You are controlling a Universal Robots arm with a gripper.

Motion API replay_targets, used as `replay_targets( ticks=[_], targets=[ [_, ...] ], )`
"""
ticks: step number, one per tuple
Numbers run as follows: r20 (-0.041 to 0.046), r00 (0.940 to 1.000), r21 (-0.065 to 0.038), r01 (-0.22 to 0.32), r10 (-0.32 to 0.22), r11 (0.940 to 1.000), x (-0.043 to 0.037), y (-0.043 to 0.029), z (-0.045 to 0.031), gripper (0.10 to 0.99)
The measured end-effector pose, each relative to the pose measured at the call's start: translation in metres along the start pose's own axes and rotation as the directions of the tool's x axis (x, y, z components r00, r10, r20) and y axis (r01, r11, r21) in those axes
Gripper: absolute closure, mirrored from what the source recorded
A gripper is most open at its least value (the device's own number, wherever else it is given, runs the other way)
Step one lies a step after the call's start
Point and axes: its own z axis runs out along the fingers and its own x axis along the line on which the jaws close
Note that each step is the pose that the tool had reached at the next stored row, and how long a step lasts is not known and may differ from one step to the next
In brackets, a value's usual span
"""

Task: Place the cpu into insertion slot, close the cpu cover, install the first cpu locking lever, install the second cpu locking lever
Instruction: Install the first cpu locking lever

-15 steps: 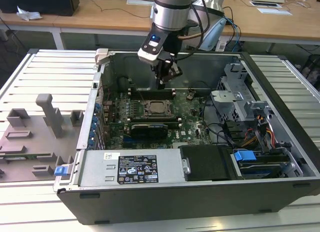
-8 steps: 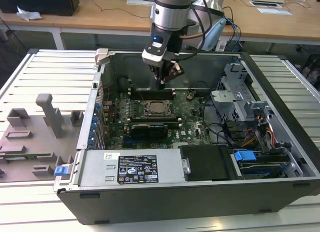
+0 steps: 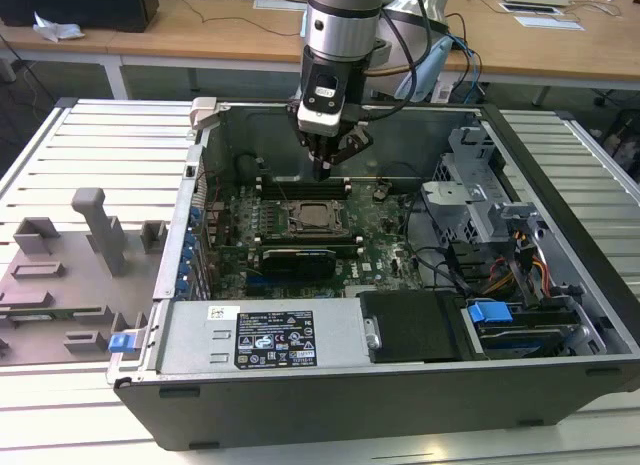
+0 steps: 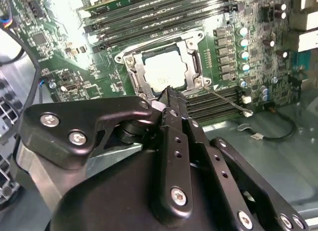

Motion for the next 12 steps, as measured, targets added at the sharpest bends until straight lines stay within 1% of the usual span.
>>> replay_targets(
  ticks=[2, 3, 5, 7, 8, 11, 12],
  targets=[
    [0.0020, 0.9988, 0.000, 0.048, -0.048, 0.9988, 0.0000, 0.0000, 0.0000, 0.980],
    [0.0032, 0.9972, 0.001, 0.075, -0.075, 0.9972, 0.0000, 0.0000, 0.0000, 0.980],
    [0.0045, 0.9942, 0.001, 0.108, -0.108, 0.9942, 0.0000, 0.0000, 0.0000, 0.980],
    [0.0066, 0.9873, 0.002, 0.159, -0.159, 0.9873, 0.0000, 0.0000, 0.0000, 0.980],
    [0.0077, 0.9827, 0.002, 0.185, -0.185, 0.9827, 0.0000, 0.0000, 0.0000, 0.980],
    [0.0111, 0.9637, 0.004, 0.267, -0.267, 0.9638, 0.0000, 0.0000, 0.0000, 0.980],
    [0.0118, 0.9587, 0.004, 0.284, -0.284, 0.9588, 0.0000, 0.0000, 0.0000, 0.980]
  ],
)
